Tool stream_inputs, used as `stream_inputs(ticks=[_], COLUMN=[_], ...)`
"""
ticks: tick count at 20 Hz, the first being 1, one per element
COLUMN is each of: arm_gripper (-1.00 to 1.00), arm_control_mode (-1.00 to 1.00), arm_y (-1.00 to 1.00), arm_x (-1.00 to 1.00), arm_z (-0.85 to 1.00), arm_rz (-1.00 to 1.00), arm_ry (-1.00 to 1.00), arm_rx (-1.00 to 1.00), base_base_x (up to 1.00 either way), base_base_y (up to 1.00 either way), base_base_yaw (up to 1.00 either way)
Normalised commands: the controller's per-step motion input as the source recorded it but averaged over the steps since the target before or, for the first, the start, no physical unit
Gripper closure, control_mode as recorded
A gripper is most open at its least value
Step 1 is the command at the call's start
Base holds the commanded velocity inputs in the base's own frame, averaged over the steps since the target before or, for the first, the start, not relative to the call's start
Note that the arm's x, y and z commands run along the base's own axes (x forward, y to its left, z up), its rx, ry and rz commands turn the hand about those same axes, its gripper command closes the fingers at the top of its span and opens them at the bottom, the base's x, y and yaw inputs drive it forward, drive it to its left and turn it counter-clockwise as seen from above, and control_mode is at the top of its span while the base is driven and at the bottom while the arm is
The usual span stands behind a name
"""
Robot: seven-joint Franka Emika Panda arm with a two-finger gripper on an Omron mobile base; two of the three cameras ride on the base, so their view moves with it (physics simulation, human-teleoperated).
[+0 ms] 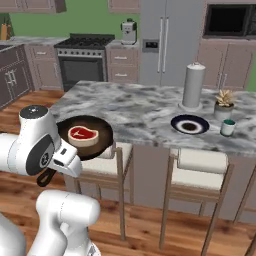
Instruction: Pick up the pan with the steak in it and place it on the dining table. Then place the steak on the plate.
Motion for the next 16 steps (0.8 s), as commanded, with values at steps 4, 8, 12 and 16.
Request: stream_inputs(ticks=[4, 8, 12, 16], arm_gripper=[1.00, 1.00, 1.00, 1.00], arm_control_mode=[1.00, 1.00, 1.00, 1.00], arm_y=[0.00, 0.00, 0.00, 0.00], arm_x=[0.00, 0.00, 0.00, 0.00], arm_z=[0.00, 0.00, 0.00, 0.00], arm_rz=[0.00, 0.00, 0.00, 0.00], arm_ry=[0.00, 0.00, 0.00, 0.00], arm_rx=[0.00, 0.00, 0.00, 0.00], base_base_x=[0.00, 0.00, 0.00, 0.00], base_base_y=[0.00, -0.08, -0.32, -0.80], base_base_yaw=[0.50, 0.20, 0.04, 0.00])
